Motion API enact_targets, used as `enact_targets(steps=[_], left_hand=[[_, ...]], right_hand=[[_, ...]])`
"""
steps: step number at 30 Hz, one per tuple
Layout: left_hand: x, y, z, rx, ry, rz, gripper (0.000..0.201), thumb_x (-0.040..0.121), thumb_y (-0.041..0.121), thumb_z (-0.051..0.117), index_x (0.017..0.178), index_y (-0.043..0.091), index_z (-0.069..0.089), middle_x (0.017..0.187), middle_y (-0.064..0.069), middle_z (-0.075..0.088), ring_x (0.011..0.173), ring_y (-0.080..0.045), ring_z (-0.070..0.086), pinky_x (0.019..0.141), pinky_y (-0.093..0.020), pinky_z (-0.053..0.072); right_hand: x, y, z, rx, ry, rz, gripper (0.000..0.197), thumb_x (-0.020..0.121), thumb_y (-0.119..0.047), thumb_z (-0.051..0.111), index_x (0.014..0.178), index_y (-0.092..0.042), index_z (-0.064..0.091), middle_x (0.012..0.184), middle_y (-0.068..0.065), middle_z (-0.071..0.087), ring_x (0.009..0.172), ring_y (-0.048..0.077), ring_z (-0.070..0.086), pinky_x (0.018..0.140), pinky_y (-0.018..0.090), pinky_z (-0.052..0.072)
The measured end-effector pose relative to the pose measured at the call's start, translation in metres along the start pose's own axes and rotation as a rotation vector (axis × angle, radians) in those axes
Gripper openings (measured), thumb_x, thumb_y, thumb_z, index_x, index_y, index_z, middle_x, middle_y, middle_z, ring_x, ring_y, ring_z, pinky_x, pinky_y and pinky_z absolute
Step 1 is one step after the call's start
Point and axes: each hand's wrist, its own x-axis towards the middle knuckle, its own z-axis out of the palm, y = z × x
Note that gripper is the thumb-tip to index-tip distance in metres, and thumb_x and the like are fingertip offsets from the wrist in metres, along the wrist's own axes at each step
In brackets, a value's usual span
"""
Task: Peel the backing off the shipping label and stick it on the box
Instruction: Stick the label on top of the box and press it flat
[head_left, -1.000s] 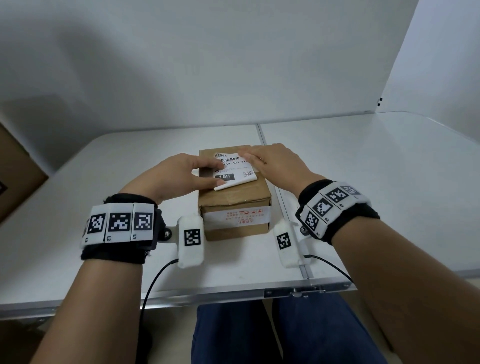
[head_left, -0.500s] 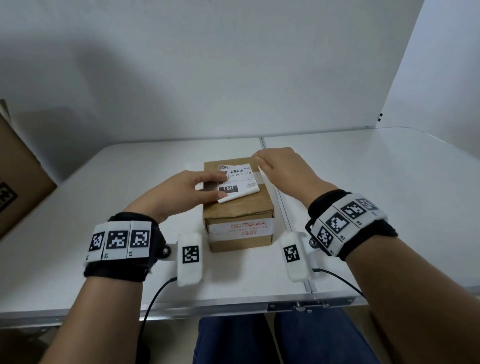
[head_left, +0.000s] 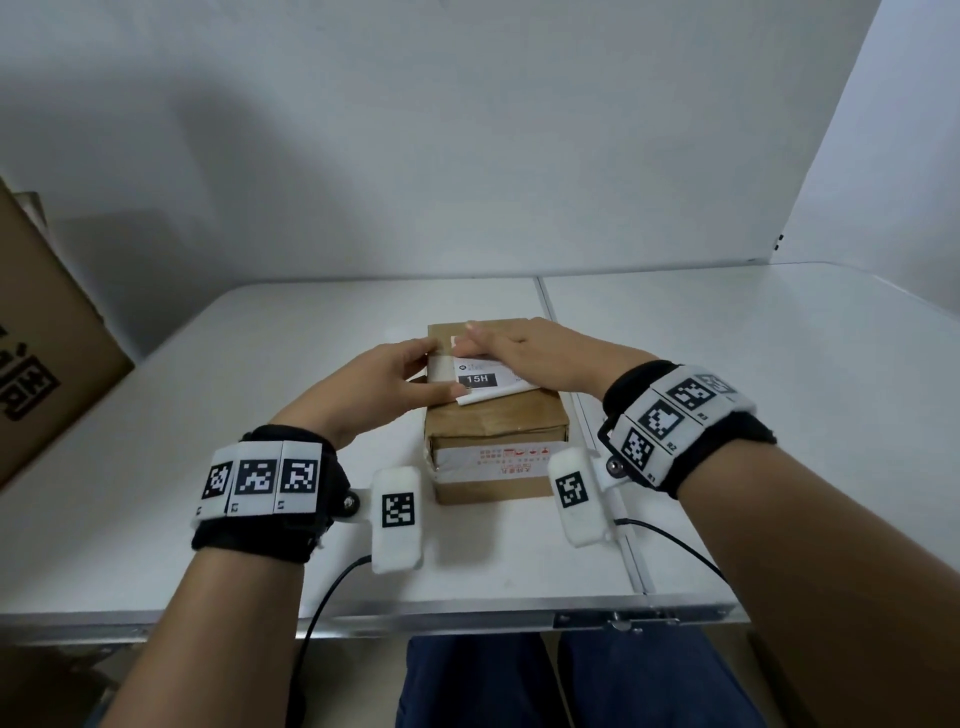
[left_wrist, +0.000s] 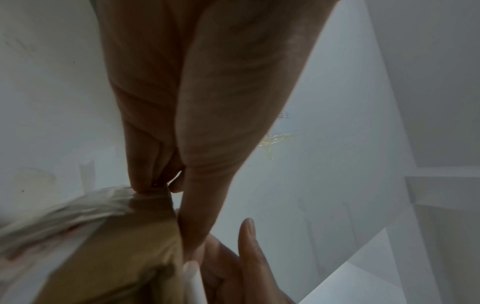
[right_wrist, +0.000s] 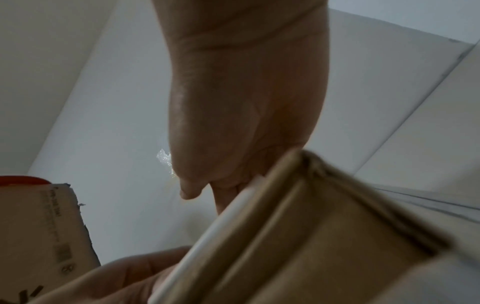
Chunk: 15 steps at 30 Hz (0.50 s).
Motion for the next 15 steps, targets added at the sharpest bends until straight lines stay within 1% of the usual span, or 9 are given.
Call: enact_targets(steps=[2, 4, 6, 7, 8, 9, 11, 13, 15], left_hand=[[-0.002, 0.002, -0.001, 0.017, -0.012, -0.007, 0.042, 0.080, 0.027, 0.075, 0.115, 0.036, 0.054, 0.103, 0.031, 0.058, 0.094, 0.025, 0.053, 0.089, -0.012, 0.040], [-0.002, 0.002, -0.001, 0.024, -0.023, -0.008, 0.035, 0.081, 0.026, 0.074, 0.101, 0.044, 0.052, 0.099, 0.033, 0.058, 0.086, 0.030, 0.053, 0.083, -0.009, 0.040], [-0.002, 0.003, -0.001, 0.027, -0.037, -0.006, 0.032, 0.081, 0.026, 0.074, 0.095, 0.045, 0.053, 0.098, 0.033, 0.059, 0.086, 0.030, 0.052, 0.083, -0.008, 0.041], [-0.001, 0.003, -0.001, 0.020, -0.039, -0.008, 0.030, 0.081, 0.026, 0.074, 0.094, 0.045, 0.054, 0.099, 0.032, 0.059, 0.087, 0.030, 0.053, 0.085, -0.009, 0.041], [0.000, 0.003, -0.001, 0.012, -0.039, -0.013, 0.031, 0.081, 0.026, 0.074, 0.096, 0.045, 0.055, 0.100, 0.032, 0.059, 0.088, 0.030, 0.052, 0.086, -0.009, 0.041], [0.000, 0.003, -0.001, 0.006, -0.035, -0.018, 0.033, 0.081, 0.027, 0.074, 0.102, 0.045, 0.055, 0.100, 0.033, 0.059, 0.089, 0.029, 0.052, 0.086, -0.009, 0.040], [0.000, 0.002, -0.001, 0.010, -0.018, -0.016, 0.047, 0.080, 0.029, 0.074, 0.123, 0.036, 0.055, 0.102, 0.034, 0.056, 0.094, 0.028, 0.049, 0.086, -0.009, 0.038], [0.000, 0.002, 0.000, 0.023, -0.008, -0.016, 0.062, 0.080, 0.033, 0.074, 0.137, 0.026, 0.049, 0.107, 0.033, 0.054, 0.104, 0.022, 0.047, 0.090, -0.011, 0.036], [0.000, 0.001, 0.000, 0.042, -0.010, -0.032, 0.071, 0.079, 0.037, 0.074, 0.142, 0.025, 0.043, 0.121, 0.025, 0.054, 0.117, 0.011, 0.046, 0.097, -0.017, 0.035]], right_hand=[[0.004, -0.001, 0.001, -0.004, -0.021, 0.001, 0.059, 0.097, -0.063, 0.015, 0.138, -0.040, 0.050, 0.149, -0.008, 0.047, 0.134, 0.015, 0.042, 0.104, 0.027, 0.028], [0.009, -0.001, 0.003, -0.009, -0.043, -0.008, 0.062, 0.095, -0.066, 0.013, 0.141, -0.041, 0.046, 0.149, -0.008, 0.046, 0.135, 0.016, 0.042, 0.112, 0.031, 0.027], [0.013, 0.000, 0.004, -0.017, -0.055, -0.013, 0.066, 0.092, -0.070, 0.011, 0.141, -0.041, 0.045, 0.147, -0.006, 0.049, 0.132, 0.017, 0.045, 0.114, 0.040, 0.030], [0.015, 0.001, 0.004, -0.020, -0.056, -0.019, 0.066, 0.092, -0.070, 0.011, 0.141, -0.040, 0.044, 0.146, -0.005, 0.050, 0.132, 0.018, 0.046, 0.114, 0.042, 0.031], [0.015, 0.002, 0.005, -0.024, -0.056, -0.026, 0.065, 0.093, -0.068, 0.012, 0.143, -0.038, 0.043, 0.147, -0.005, 0.049, 0.133, 0.018, 0.045, 0.115, 0.042, 0.030], [0.016, 0.003, 0.005, -0.029, -0.053, -0.037, 0.064, 0.095, -0.065, 0.013, 0.144, -0.036, 0.042, 0.149, -0.005, 0.047, 0.136, 0.018, 0.043, 0.116, 0.041, 0.029], [0.017, 0.005, 0.006, -0.048, -0.045, -0.065, 0.061, 0.099, -0.059, 0.014, 0.147, -0.032, 0.039, 0.154, -0.006, 0.040, 0.141, 0.015, 0.035, 0.119, 0.038, 0.023], [0.015, 0.006, 0.007, -0.059, -0.039, -0.081, 0.059, 0.100, -0.056, 0.014, 0.148, -0.029, 0.037, 0.156, -0.006, 0.036, 0.144, 0.013, 0.030, 0.120, 0.034, 0.019], [0.016, 0.008, 0.009, -0.051, -0.026, -0.089, 0.061, 0.100, -0.056, 0.014, 0.148, -0.027, 0.038, 0.156, -0.005, 0.036, 0.145, 0.013, 0.029, 0.120, 0.033, 0.018]])
